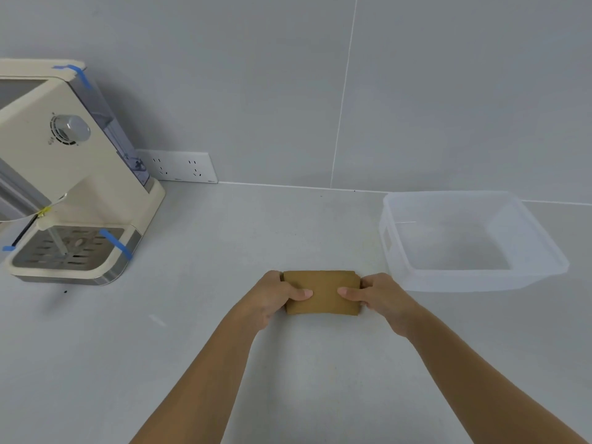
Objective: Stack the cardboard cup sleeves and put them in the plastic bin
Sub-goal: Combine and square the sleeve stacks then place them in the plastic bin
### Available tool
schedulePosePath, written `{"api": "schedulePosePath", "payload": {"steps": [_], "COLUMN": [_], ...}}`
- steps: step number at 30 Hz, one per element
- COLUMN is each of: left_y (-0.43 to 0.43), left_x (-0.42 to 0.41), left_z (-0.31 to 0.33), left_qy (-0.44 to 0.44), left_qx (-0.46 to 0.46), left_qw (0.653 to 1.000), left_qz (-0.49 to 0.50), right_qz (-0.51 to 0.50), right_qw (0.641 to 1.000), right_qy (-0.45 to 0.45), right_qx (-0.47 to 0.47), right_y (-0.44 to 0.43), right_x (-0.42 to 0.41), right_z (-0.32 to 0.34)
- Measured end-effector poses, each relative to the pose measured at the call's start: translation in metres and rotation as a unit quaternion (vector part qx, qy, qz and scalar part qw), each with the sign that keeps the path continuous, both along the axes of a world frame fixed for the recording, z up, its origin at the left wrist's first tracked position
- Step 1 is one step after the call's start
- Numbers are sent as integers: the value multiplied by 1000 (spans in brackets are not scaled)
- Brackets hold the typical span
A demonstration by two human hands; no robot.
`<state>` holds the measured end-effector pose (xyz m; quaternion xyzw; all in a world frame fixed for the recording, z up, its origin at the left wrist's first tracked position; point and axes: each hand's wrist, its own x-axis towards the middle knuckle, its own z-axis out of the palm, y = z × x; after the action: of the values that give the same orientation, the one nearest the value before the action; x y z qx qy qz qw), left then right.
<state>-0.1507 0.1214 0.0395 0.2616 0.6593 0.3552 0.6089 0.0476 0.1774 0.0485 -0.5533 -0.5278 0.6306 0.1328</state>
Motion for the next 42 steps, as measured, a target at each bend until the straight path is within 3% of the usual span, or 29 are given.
{"api": "schedulePosePath", "payload": {"steps": [9,21,26,42], "left_y": [-47,-50,-51,-41], "left_x": [26,39,38,52], "left_z": [-28,-31,-28,-20], "left_qy": [20,-80,-96,26], "left_qx": [195,253,236,215], "left_qw": [980,956,955,954], "left_qz": [31,126,155,207], "right_qz": [-51,-142,-199,-279], "right_qw": [986,943,933,930], "right_qy": [142,293,289,201], "right_qx": [68,63,82,127], "right_y": [-33,-52,-55,-47], "right_x": [8,-9,-15,-33], "right_z": [-29,-31,-33,-33]}}
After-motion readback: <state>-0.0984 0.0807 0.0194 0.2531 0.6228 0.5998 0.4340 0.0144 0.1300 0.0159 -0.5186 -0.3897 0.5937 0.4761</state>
